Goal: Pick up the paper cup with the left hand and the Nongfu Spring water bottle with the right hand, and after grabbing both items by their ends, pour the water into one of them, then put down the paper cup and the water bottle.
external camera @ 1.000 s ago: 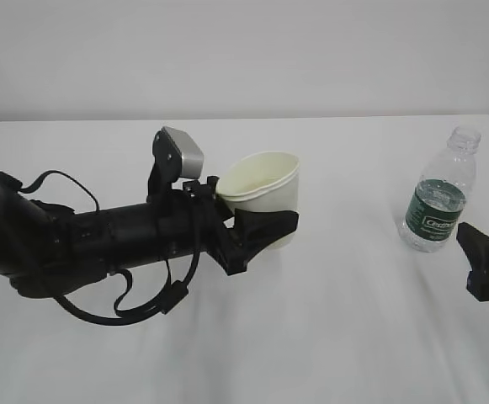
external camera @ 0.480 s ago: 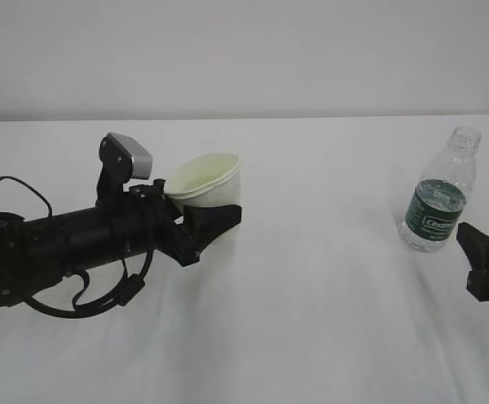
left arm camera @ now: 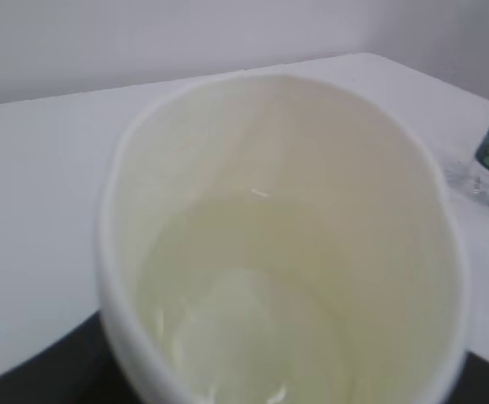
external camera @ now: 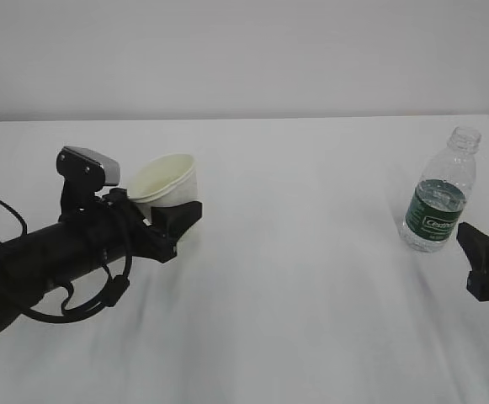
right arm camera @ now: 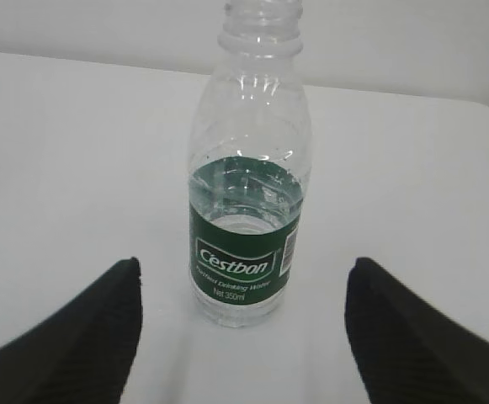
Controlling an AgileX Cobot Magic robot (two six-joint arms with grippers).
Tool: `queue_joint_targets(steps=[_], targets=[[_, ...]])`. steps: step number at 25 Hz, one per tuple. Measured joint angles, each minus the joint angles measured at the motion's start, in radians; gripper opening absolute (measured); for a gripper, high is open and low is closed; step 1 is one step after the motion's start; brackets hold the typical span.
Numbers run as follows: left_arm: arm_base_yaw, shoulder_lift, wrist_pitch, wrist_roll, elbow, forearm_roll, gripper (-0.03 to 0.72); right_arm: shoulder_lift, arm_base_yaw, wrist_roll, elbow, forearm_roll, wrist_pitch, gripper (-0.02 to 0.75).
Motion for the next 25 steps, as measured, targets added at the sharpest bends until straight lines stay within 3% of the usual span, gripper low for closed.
queue_joint_targets(steps=[11, 25], targets=[[0.002, -0.004, 0.0, 0.097, 0.022, -0.225, 0.447, 0.0, 0.0, 0.0, 0.0, 0.003, 0.0, 0.573], [0.002, -0.004, 0.0, 0.114, 0.022, -0.359, 0.447, 0.002, 0.0, -0.002, 0.0, 0.033, 0.0, 0.573]])
